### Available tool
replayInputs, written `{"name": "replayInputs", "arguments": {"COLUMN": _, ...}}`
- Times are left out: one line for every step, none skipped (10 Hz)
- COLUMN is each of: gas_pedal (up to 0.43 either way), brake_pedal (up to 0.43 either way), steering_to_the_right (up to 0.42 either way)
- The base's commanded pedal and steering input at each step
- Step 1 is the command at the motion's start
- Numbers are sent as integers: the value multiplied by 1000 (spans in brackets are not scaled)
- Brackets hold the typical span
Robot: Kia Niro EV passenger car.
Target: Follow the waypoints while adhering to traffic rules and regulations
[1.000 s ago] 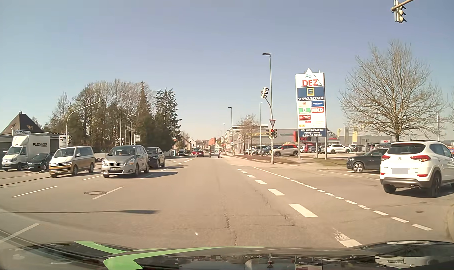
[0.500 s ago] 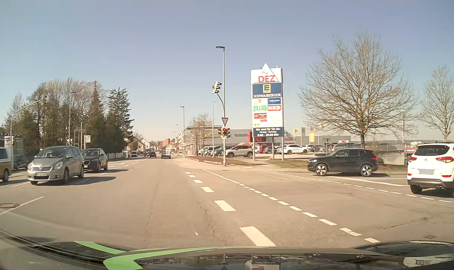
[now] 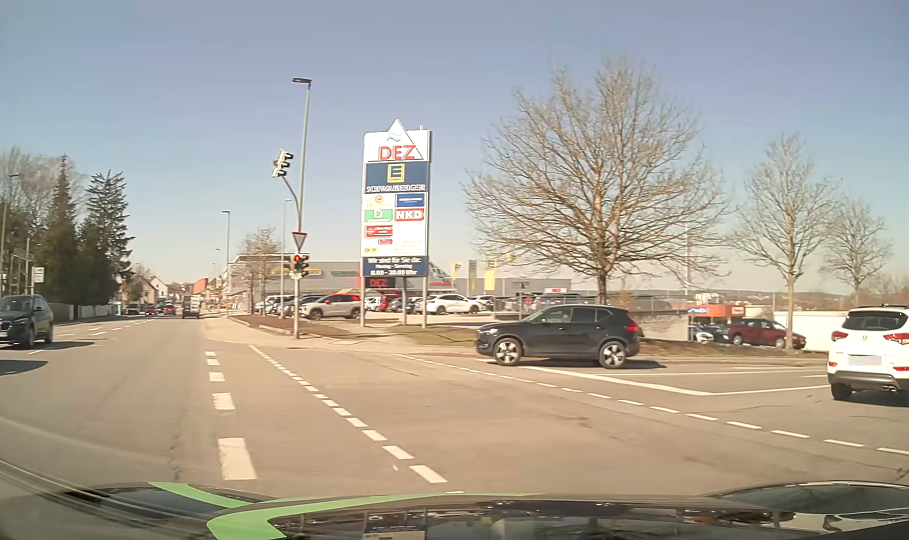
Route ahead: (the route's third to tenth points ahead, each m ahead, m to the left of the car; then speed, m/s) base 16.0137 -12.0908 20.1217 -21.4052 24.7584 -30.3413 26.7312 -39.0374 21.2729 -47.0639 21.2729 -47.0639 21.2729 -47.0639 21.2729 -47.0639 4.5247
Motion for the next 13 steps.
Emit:
{"name": "replayInputs", "arguments": {"gas_pedal": 98, "brake_pedal": 0, "steering_to_the_right": 494}}
{"name": "replayInputs", "arguments": {"gas_pedal": 110, "brake_pedal": 0, "steering_to_the_right": 493}}
{"name": "replayInputs", "arguments": {"gas_pedal": 110, "brake_pedal": 0, "steering_to_the_right": 491}}
{"name": "replayInputs", "arguments": {"gas_pedal": 110, "brake_pedal": 0, "steering_to_the_right": 488}}
{"name": "replayInputs", "arguments": {"gas_pedal": 110, "brake_pedal": 0, "steering_to_the_right": 487}}
{"name": "replayInputs", "arguments": {"gas_pedal": 110, "brake_pedal": 0, "steering_to_the_right": 485}}
{"name": "replayInputs", "arguments": {"gas_pedal": 110, "brake_pedal": 0, "steering_to_the_right": 481}}
{"name": "replayInputs", "arguments": {"gas_pedal": 98, "brake_pedal": 0, "steering_to_the_right": 472}}
{"name": "replayInputs", "arguments": {"gas_pedal": 98, "brake_pedal": 0, "steering_to_the_right": 466}}
{"name": "replayInputs", "arguments": {"gas_pedal": 98, "brake_pedal": 0, "steering_to_the_right": 461}}
{"name": "replayInputs", "arguments": {"gas_pedal": 110, "brake_pedal": 0, "steering_to_the_right": 451}}
{"name": "replayInputs", "arguments": {"gas_pedal": 110, "brake_pedal": 0, "steering_to_the_right": 438}}
{"name": "replayInputs", "arguments": {"gas_pedal": 110, "brake_pedal": 0, "steering_to_the_right": 424}}
